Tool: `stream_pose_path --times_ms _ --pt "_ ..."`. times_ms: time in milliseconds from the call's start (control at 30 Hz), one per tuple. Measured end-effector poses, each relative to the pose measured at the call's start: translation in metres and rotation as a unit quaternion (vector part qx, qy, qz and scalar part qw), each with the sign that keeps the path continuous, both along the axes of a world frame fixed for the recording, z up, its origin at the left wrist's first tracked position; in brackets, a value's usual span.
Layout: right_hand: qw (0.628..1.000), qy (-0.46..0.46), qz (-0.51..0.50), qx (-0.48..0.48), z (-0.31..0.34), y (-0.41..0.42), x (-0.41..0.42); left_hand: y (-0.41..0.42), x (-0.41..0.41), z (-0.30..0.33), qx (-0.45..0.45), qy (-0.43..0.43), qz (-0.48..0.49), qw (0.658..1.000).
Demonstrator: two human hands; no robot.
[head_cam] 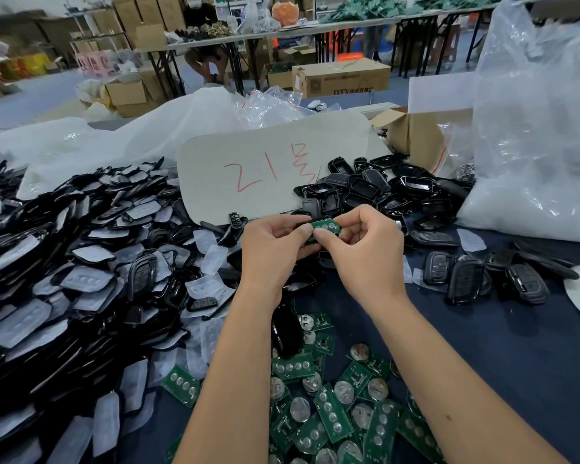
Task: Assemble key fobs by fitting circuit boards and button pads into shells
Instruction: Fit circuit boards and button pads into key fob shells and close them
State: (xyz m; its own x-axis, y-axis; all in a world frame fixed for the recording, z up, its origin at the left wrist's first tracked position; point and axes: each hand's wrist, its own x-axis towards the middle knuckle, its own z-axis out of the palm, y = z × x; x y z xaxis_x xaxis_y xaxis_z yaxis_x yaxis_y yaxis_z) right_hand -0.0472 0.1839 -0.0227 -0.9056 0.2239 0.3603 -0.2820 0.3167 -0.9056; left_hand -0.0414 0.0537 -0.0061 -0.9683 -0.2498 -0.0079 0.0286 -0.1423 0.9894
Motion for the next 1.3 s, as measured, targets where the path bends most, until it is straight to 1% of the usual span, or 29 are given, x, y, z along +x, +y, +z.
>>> stream_pose_path --times_ms 167,433,533,733,967,1167,1300 --pt "0.999 -0.013 -0.03 -0.014 0.001 0.0 -0.001 0.002 0.001 -0.001 -0.009 0.018 -0.011 1.0" --pt "0.998 -0.036 -0.032 -0.036 0.001 0.0 0.0 -0.006 0.001 -0.001 -0.007 0.023 -0.019 1.0" --pt "0.997 -0.059 -0.004 -0.057 0.001 0.003 -0.002 -0.011 0.001 -0.001 0.01 0.031 -0.03 0.999" --pt "0.98 -0.103 0.076 -0.149 0.003 0.006 -0.004 -0.016 0.0 -0.001 0.069 0.011 -0.063 0.996" --pt "0.973 -0.096 0.119 -0.17 0.003 0.006 -0.004 -0.016 0.0 0.0 0.095 -0.009 -0.079 0.992" --pt "0.972 -0.088 0.127 -0.177 0.001 0.004 -0.005 -0.012 0.0 0.001 0.067 -0.005 -0.055 0.996" --pt "0.966 -0.097 0.142 -0.194 0.002 0.006 -0.006 -0.013 -0.001 0.001 0.031 0.001 -0.042 0.999"
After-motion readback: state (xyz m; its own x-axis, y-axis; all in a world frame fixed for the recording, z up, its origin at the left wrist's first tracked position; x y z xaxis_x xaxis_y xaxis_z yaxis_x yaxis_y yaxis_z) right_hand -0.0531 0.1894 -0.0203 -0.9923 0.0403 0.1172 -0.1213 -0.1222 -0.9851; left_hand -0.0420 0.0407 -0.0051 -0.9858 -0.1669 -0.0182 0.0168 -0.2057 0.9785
